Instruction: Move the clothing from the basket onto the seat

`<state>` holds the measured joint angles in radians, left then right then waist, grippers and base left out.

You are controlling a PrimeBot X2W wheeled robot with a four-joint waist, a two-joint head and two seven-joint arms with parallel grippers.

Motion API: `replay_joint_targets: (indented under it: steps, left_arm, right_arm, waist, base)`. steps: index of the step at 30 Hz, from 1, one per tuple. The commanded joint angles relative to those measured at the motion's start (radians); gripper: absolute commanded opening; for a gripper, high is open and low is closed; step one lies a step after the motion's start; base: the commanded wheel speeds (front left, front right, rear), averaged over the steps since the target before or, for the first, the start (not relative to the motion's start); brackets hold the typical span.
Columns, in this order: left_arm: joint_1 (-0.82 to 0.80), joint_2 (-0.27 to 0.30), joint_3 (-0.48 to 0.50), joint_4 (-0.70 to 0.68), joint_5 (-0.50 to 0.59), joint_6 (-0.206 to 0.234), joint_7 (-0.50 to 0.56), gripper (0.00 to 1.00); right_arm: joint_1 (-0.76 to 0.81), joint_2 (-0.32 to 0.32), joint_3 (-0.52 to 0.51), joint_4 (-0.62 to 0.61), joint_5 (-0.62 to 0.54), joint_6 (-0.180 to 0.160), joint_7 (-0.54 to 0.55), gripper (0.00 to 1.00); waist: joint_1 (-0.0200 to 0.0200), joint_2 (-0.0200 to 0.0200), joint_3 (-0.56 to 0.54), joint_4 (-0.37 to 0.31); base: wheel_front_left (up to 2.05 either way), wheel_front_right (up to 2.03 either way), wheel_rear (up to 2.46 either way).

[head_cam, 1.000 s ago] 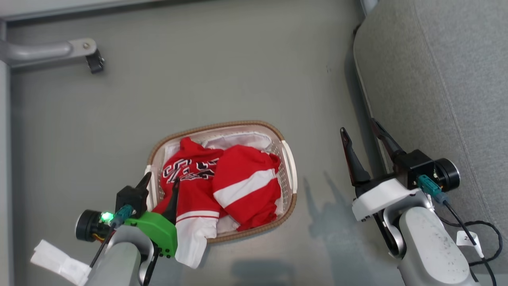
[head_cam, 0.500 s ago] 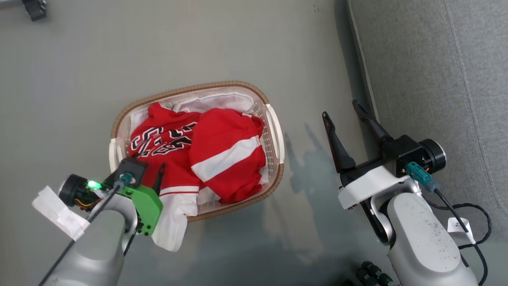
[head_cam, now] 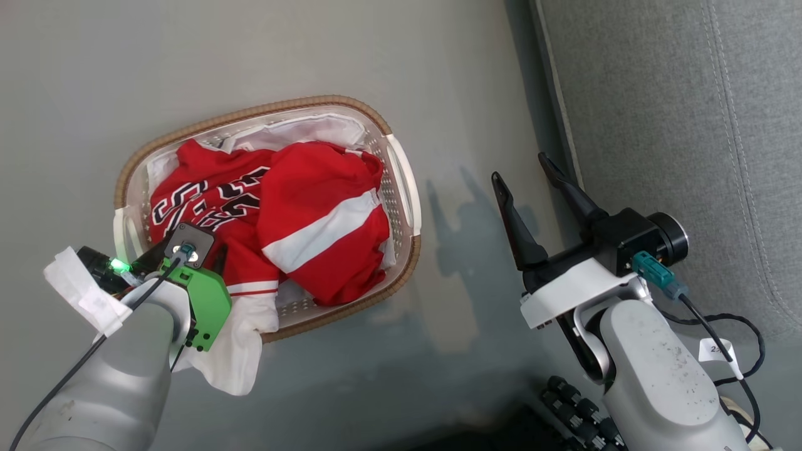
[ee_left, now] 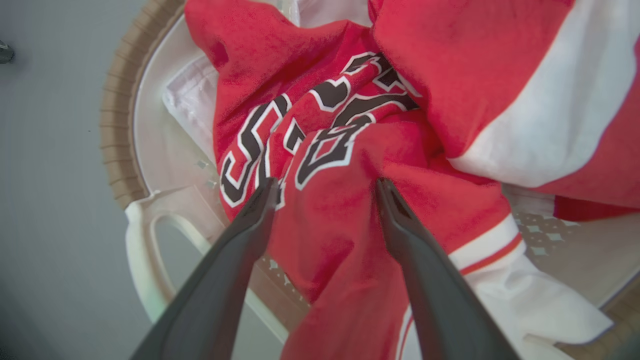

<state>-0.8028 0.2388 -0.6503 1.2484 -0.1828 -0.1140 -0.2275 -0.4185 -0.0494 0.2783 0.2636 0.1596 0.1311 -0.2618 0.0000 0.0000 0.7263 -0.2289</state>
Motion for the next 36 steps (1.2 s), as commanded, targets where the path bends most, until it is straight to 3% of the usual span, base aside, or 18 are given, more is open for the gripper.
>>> replay_joint_targets:
  steps: [1, 15, 16, 17, 18, 23, 36]
  left_arm:
    - [-0.023, 0.003, 0.000, 0.011, -0.008, 0.001, 0.016, 1.00]
    - [-0.070, 0.010, -0.040, 0.039, -0.012, -0.009, 0.188, 1.00]
    - [-0.071, 0.008, -0.043, 0.040, -0.015, -0.009, 0.204, 0.90]
    - [-0.069, 0.006, -0.044, 0.040, -0.017, -0.010, 0.212, 0.34]
    - [-0.066, 0.004, -0.043, 0.040, -0.023, -0.011, 0.219, 0.00]
    - [-0.044, -0.007, -0.041, 0.041, -0.043, -0.014, 0.238, 0.00]
    - [0.049, -0.081, -0.014, 0.040, -0.126, -0.017, 0.060, 0.00]
  right_arm:
    - [-0.003, -0.003, 0.005, 0.000, 0.011, -0.001, -0.005, 1.00]
    - [-0.010, -0.003, 0.037, -0.003, 0.045, -0.001, -0.005, 1.00]
    - [-0.012, -0.003, 0.039, -0.003, 0.047, -0.001, -0.005, 1.00]
    - [-0.013, -0.003, 0.040, -0.003, 0.049, -0.001, -0.005, 1.00]
    - [-0.015, -0.003, 0.041, -0.005, 0.052, -0.001, -0.005, 1.00]
    - [-0.013, -0.003, 0.035, -0.001, 0.060, -0.001, -0.005, 1.00]
    - [0.039, -0.003, -0.026, 0.012, 0.063, -0.001, -0.005, 1.00]
  waist:
    - [0.0000, 0.0000, 0.016, -0.016]
    - [0.0000, 0.0000, 0.047, -0.043]
    - [0.0000, 0.0000, 0.046, -0.044]
    - [0.0000, 0.0000, 0.045, -0.045]
    - [0.0000, 0.0000, 0.043, -0.045]
    - [0.0000, 0.0000, 0.019, -0.043]
    - [0.0000, 0.0000, -0.187, 0.018]
  base:
    - [0.00, 0.00, 0.00]
    - [0.00, 0.00, 0.00]
    - [0.00, 0.00, 0.00]
    - [0.00, 0.00, 0.00]
    - [0.00, 0.00, 0.00]
    - [0.00, 0.00, 0.00]
    - [0.00, 0.00, 0.00]
